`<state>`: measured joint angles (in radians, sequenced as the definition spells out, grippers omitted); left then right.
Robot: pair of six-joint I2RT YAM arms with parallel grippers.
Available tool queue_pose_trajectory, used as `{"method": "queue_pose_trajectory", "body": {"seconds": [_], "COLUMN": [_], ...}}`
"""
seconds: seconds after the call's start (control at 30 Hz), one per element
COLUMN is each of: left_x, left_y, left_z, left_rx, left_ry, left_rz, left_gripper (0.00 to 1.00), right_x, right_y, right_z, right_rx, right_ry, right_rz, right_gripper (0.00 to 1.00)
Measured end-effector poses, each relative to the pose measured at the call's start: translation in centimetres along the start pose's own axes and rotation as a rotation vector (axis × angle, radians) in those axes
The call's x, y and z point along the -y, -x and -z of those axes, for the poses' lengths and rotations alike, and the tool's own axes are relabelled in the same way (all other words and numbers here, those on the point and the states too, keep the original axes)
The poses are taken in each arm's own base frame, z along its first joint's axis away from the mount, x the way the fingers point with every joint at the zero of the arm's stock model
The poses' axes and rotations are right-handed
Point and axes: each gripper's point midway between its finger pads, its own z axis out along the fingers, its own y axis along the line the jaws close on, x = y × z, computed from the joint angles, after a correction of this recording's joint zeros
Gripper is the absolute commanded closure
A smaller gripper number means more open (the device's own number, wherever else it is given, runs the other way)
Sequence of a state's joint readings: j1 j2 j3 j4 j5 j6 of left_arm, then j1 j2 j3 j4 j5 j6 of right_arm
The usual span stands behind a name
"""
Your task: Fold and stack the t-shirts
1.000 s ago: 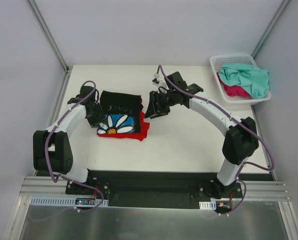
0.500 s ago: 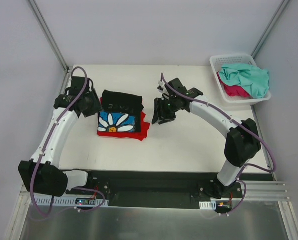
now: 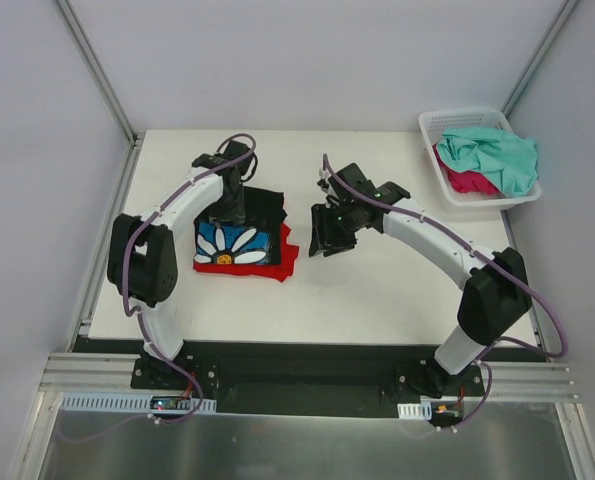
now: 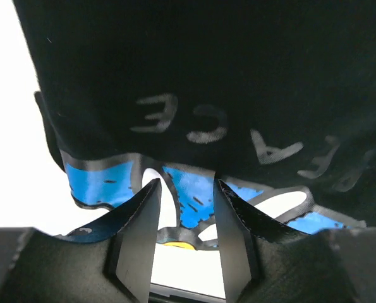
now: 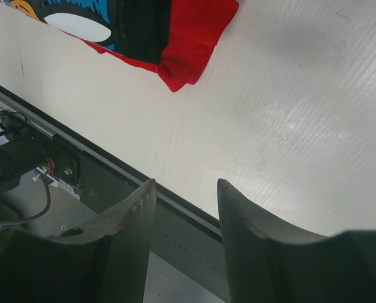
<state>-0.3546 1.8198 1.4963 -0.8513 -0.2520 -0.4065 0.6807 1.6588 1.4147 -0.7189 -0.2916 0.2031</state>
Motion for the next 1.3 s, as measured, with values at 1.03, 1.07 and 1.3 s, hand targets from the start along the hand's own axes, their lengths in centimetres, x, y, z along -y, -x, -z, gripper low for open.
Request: {"method": "queue_pose_trajectory", "body": {"seconds": [1.03,1.07,1.3], "left_x": [-4.4,-5.0,-7.5], "left_y": [6.5,6.9,10.1], "left_z": [-7.2,-7.5,-8.8], "left_rx": [-0.076,-0.075,-0.057], "left_ry": [0.02,0.025,0.061], "left_rz": [0.196,0.206,0.215], "left_gripper": [0.64,0.64,0.63], "right_x": [-1.1,-1.1,-0.8], "right_y": [-1.7,-1.7,-2.1], "right_z": [3.6,3.6,3.3], "right_rx": [0.051,0.05,0.038], "right_ry": [0.063,0.064,0.06], "right_rz": [0.02,0.02,0.017], "right_gripper": [0.53,0.53,0.53]}}
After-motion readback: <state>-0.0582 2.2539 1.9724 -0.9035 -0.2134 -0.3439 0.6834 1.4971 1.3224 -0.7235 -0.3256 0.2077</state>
